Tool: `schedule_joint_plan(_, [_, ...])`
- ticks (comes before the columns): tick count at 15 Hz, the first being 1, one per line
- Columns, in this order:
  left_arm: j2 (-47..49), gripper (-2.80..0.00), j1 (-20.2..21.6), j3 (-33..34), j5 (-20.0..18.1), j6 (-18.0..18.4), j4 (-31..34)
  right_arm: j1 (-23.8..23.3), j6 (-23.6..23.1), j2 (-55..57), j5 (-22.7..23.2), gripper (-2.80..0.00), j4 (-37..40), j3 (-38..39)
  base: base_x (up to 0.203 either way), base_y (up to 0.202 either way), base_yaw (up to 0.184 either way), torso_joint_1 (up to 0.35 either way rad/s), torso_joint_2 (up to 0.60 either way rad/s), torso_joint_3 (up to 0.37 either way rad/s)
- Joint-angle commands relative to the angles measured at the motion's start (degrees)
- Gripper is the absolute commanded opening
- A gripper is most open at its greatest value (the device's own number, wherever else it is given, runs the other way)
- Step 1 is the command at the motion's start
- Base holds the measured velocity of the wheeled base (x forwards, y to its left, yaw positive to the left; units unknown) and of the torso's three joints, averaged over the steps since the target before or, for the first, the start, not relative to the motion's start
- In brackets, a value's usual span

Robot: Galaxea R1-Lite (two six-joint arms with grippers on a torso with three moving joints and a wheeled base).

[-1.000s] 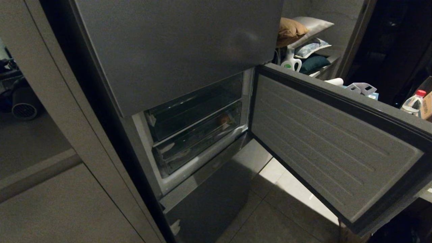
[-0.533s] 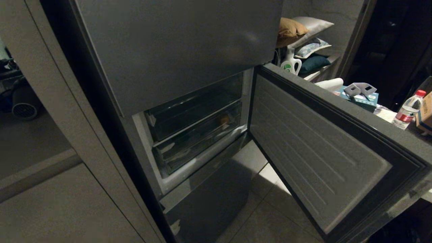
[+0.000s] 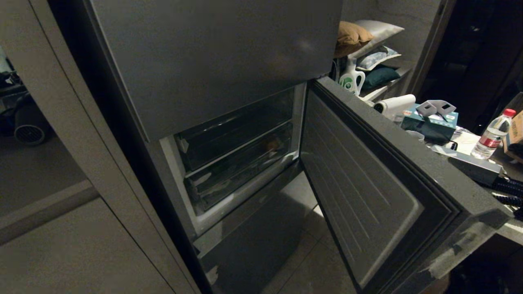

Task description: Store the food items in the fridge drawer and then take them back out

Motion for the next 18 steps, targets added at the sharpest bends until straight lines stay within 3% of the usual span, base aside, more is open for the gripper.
schedule_joint_plan(1, [0.09, -2.80, -0.01, 0.00, 0.01, -0.02, 0.04, 8.09, -4.62, 4.17, -9.14, -2.80, -0.37, 2.69, 0.000, 0.000, 0.000, 0.000, 0.00, 0.000])
schedule_joint_plan(3, [0.09, -2.80, -0.01, 0.00, 0.03, -0.02, 0.04, 13.47, -9.09, 6.67, -14.00, -2.80, -2.66, 6.33, 0.000, 0.000, 0.000, 0.000, 0.00, 0.000])
schedule_joint_plan(10, [0.09, -2.80, -0.01, 0.00, 0.03, -0.02, 0.04, 28.25, -10.64, 6.26, -15.16, -2.80, -12.80, 14.48, 0.000, 0.000, 0.000, 0.000, 0.00, 0.000])
schedule_joint_plan(12, [0.09, -2.80, -0.01, 0.00, 0.03, -0.02, 0.04, 35.18, -10.60, 6.37, -16.52, -2.80, -14.38, 14.77, 0.000, 0.000, 0.000, 0.000, 0.00, 0.000])
schedule_joint_plan(16, [0.09, -2.80, 0.00, 0.00, 0.03, -0.02, 0.04, 49.36, -12.55, 9.87, -25.80, -2.80, -15.37, 12.73, 0.000, 0.000, 0.000, 0.000, 0.00, 0.000])
schedule_joint_plan(18, [0.09, -2.80, -0.01, 0.00, 0.03, -0.02, 0.04, 53.38, -13.58, 13.91, -27.28, -2.80, -15.64, 8.79, 0.000, 0.000, 0.000, 0.000, 0.00, 0.000])
